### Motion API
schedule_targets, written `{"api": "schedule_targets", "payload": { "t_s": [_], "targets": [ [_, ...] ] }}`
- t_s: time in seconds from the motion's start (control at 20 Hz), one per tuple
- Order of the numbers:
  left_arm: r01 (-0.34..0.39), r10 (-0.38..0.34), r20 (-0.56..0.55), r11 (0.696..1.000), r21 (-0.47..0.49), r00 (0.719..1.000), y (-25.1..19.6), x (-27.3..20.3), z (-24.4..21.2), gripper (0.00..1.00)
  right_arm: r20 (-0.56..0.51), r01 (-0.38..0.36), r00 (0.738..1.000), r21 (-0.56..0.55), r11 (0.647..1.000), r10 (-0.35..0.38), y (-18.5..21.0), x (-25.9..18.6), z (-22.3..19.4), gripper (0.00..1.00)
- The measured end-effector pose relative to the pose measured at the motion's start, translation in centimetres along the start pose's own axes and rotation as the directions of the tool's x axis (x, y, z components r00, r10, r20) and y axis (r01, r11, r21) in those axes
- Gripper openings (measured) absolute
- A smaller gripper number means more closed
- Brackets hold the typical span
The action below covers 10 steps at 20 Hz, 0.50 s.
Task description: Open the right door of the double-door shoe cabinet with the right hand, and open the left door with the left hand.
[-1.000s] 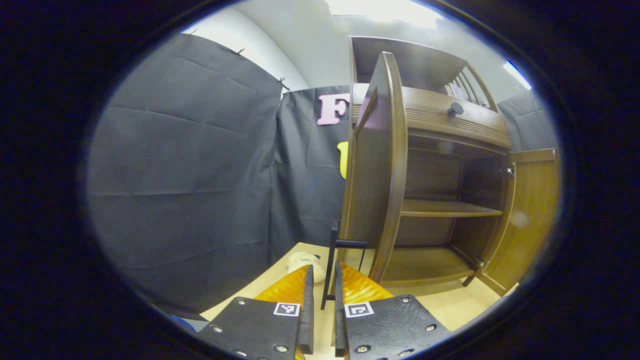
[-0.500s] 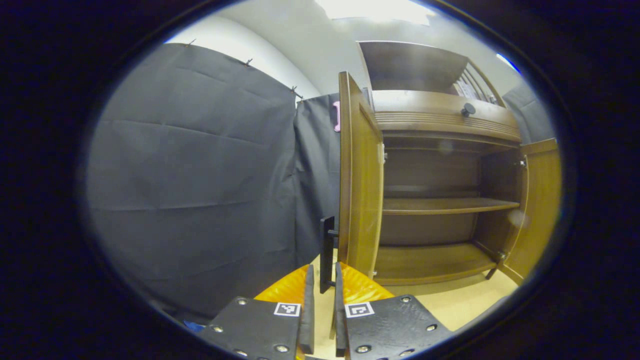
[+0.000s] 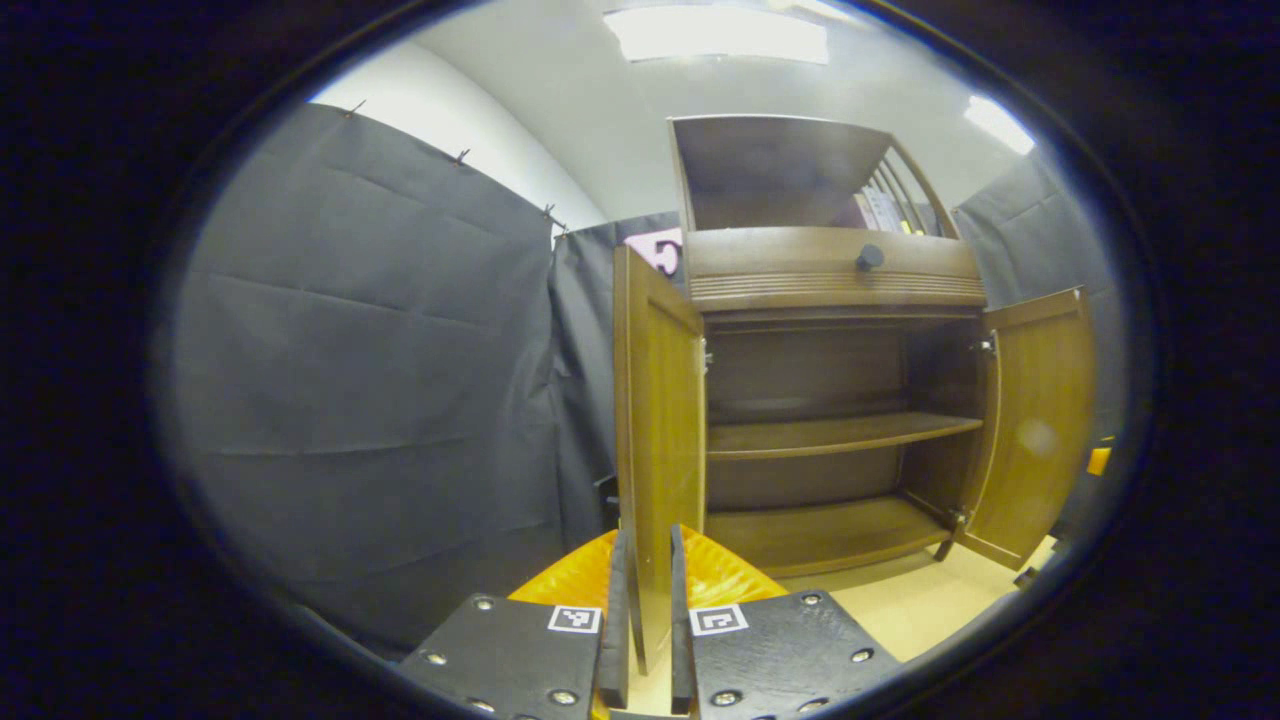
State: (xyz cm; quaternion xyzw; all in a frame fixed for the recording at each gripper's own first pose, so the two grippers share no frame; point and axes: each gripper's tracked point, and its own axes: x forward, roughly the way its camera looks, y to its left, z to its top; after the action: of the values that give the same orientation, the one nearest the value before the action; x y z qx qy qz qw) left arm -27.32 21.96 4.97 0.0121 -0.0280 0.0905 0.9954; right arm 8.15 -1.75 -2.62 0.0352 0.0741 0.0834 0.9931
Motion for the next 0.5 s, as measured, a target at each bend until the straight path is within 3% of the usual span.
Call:
{"api": "schedule_targets", "payload": {
  "t_s": [0.05, 0.1, 0.2, 0.25, 0.5],
  "targets": [
    [0.013, -0.013, 0.002, 1.0, -0.002, 1.0, -0.6, -0.8, 0.4, 0.21, 0.008, 0.004, 1.0, -0.009, 1.0, -0.004, 0.0, -0.2, 0.3, 0.91],
    [0.024, -0.024, 0.003, 1.0, -0.004, 1.0, -1.1, -1.5, 0.8, 0.21, 0.02, 0.01, 1.0, -0.018, 1.0, -0.009, 0.0, -0.3, 0.6, 0.95],
    [0.032, -0.032, 0.009, 0.999, 0.004, 0.999, -1.5, -2.6, 1.1, 0.21, 0.047, 0.03, 0.998, -0.038, 0.999, -0.029, -0.6, -1.2, 1.5, 0.91],
    [0.038, -0.038, 0.007, 0.999, 0.009, 0.999, -1.8, -3.0, 1.1, 0.21, 0.058, 0.039, 0.998, -0.044, 0.998, -0.037, -0.9, -1.7, 1.8, 0.95],
    [0.021, -0.022, 0.025, 0.998, 0.051, 0.999, -2.9, -6.5, 1.4, 0.17, 0.093, 0.077, 0.993, -0.049, 0.996, -0.073, -1.4, -3.0, 2.6, 0.91]
  ]
}}
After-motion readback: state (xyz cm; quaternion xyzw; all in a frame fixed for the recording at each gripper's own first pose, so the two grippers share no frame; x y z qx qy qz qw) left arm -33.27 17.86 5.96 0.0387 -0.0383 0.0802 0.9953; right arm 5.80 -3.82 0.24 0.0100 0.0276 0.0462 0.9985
